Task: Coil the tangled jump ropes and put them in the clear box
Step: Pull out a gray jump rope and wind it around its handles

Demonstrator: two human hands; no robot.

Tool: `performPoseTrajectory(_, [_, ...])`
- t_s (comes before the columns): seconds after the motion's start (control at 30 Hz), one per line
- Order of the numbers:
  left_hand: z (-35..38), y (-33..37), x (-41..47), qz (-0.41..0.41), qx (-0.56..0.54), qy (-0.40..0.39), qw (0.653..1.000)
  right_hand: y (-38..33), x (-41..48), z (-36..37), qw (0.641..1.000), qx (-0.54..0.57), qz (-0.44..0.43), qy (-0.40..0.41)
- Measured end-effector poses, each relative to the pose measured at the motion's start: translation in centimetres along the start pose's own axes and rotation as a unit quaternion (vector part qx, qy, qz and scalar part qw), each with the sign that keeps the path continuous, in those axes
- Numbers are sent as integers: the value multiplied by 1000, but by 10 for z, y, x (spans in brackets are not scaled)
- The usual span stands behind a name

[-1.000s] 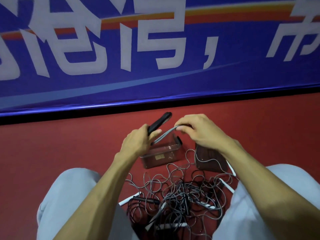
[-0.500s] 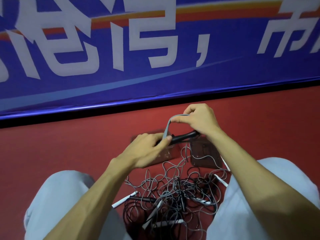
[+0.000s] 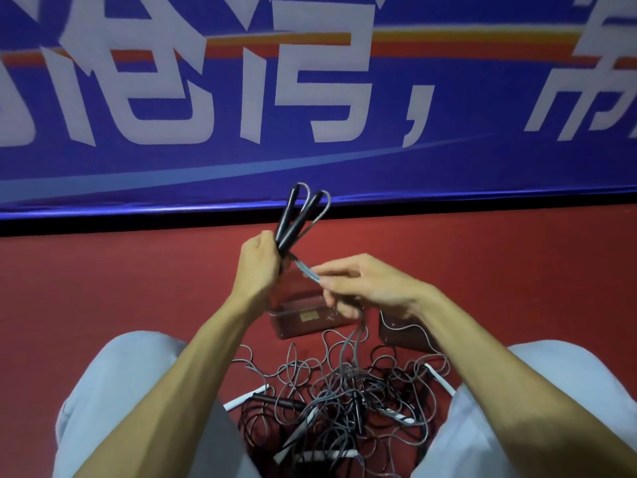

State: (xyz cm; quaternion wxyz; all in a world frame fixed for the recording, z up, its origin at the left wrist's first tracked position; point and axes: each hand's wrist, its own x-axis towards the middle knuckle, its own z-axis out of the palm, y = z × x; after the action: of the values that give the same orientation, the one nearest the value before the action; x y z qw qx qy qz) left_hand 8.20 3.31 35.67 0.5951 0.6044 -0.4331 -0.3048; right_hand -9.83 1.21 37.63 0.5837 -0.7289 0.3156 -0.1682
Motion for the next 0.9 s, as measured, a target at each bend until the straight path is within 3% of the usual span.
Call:
performPoseTrajectory(0.07, [-3, -1, 3, -4, 20, 22, 1000, -2, -2, 2, 996, -81, -13, -45])
performPoseTrajectory(0.2, [-5, -1, 1, 53, 215, 36, 974, 2, -1, -3, 982, -181, -21, -45])
performPoseTrajectory(0.33, [-4, -7, 2, 36, 328, 24, 944, 3, -3, -8, 920, -372, -106, 68])
performPoseTrajectory(0.6, [10, -5, -13, 101, 507, -48, 854, 1, -15, -18, 832, -468, -162, 251])
performPoseTrajectory(0.73, [11, -3, -21, 199, 520, -97, 825, 10, -6, -21, 836, -422, -137, 323])
performPoseTrajectory(0.9, [7, -6, -22, 298, 476, -183, 807, 11, 1, -17, 913, -281, -99, 278])
